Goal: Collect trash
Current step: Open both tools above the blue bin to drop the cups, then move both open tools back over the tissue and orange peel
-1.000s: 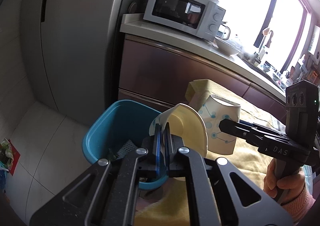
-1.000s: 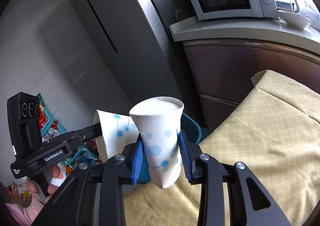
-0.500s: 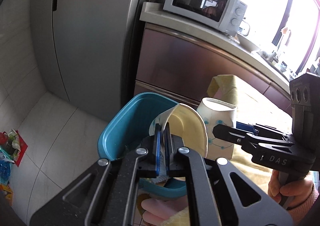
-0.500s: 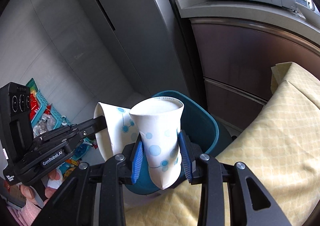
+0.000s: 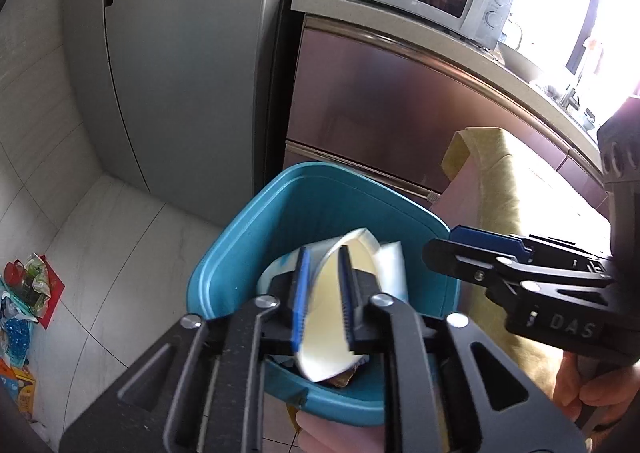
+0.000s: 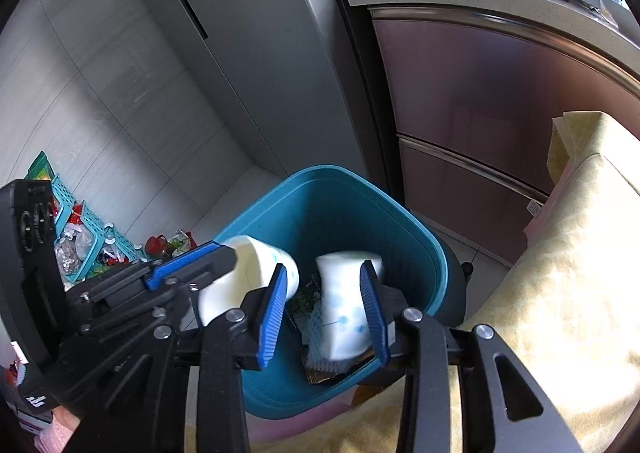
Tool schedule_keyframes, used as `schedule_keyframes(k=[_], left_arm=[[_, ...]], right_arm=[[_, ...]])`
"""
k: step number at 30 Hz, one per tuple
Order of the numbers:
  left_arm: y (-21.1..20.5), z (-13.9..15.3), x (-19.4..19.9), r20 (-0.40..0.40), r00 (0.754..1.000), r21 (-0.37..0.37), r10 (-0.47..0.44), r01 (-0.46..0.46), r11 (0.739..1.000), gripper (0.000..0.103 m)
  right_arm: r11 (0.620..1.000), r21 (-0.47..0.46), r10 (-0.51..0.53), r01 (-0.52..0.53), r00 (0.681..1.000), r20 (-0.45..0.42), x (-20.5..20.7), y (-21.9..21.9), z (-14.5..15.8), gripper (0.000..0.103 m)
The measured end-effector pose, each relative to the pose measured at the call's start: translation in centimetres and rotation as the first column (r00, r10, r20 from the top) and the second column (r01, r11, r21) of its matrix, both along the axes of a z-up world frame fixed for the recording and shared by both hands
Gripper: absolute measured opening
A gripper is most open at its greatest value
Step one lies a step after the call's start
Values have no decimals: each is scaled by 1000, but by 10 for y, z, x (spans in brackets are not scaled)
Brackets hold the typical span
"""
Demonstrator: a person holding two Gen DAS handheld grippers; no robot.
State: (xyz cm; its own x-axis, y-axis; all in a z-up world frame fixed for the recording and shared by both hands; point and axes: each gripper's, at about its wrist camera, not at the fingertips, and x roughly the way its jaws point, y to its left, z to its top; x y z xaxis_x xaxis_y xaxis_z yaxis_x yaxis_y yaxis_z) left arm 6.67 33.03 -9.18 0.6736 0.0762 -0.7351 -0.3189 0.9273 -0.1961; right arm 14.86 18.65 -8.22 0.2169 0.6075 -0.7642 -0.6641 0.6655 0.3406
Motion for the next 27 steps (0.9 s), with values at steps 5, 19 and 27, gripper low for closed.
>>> schedule_keyframes(k=[5, 19, 27], left_arm=[[-4, -5, 3, 0, 1000, -1, -1, 1, 1000, 31], [-66, 54, -38, 203, 961, 40, -187, 182, 982, 46], [-149, 79, -47, 275, 872, 55, -405, 406, 912, 53]], right_arm=[[1000, 26, -12, 12, 1000, 3, 0, -12, 5, 37], [988, 149, -56, 39, 992, 114, -43, -108, 52, 43], [970, 182, -195, 162, 965, 177, -81, -211, 69, 46]])
